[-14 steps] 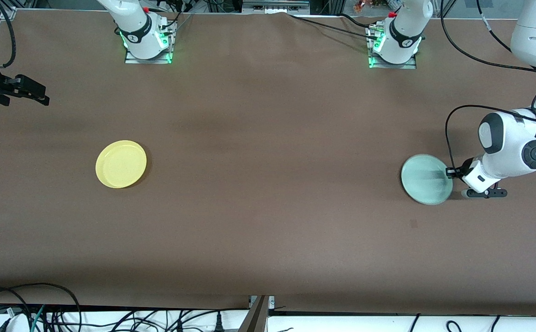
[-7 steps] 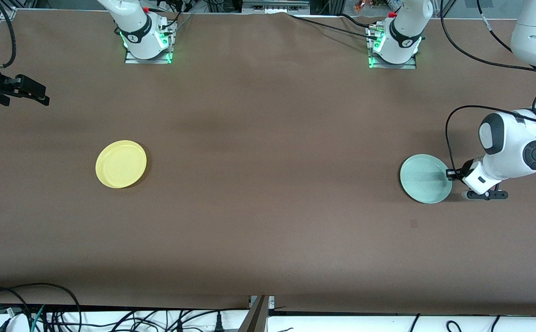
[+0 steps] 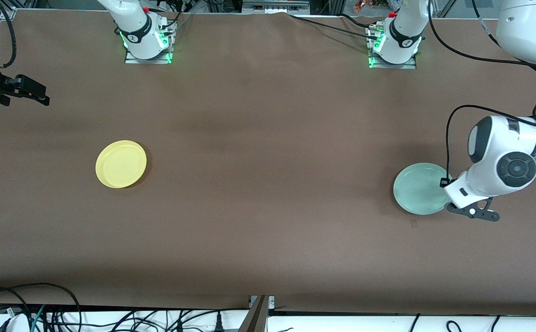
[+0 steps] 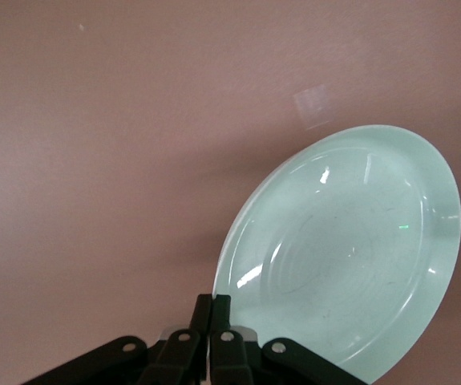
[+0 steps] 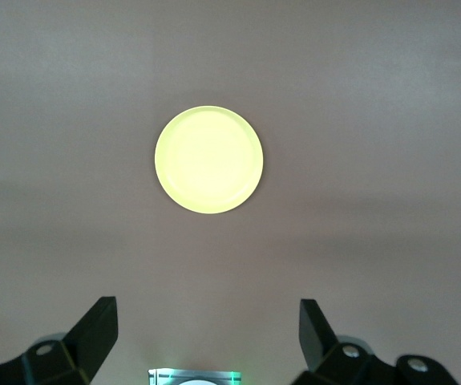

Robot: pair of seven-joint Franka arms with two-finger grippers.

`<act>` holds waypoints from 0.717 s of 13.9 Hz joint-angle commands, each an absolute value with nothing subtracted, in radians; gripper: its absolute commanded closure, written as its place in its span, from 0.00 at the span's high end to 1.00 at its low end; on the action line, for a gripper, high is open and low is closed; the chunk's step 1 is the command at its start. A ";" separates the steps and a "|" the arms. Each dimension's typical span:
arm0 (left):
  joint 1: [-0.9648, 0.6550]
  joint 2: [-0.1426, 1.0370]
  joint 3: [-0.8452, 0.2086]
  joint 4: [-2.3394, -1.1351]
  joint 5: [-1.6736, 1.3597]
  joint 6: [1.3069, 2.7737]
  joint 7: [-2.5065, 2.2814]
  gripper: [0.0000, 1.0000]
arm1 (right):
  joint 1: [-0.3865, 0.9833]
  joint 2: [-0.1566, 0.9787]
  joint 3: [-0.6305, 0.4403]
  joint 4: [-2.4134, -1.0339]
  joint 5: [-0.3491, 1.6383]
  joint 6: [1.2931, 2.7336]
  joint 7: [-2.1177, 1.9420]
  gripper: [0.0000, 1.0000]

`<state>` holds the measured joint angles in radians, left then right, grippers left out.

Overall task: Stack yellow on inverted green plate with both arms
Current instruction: 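Lift the green plate with the left gripper and tilt it over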

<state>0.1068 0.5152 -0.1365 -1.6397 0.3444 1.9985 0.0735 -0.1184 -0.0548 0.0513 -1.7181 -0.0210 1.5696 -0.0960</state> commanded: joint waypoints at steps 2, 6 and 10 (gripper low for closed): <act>-0.070 0.522 -0.123 -1.432 0.434 1.742 -0.006 0.00 | -0.121 -0.051 0.060 -1.704 -0.034 1.565 -0.084 1.00; -0.254 0.523 -0.117 -1.379 0.581 1.694 -0.092 0.00 | -0.121 -0.051 0.060 -1.704 -0.034 1.563 -0.084 1.00; -0.432 0.538 -0.114 -1.359 0.721 1.690 -0.263 0.00 | -0.120 -0.052 0.061 -1.704 -0.038 1.565 -0.084 1.00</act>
<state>-0.3474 0.5177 -0.1333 -1.3967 0.6468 1.7101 -0.1948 -0.1175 -0.0547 0.0531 -1.7179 -0.0210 1.5696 -0.0960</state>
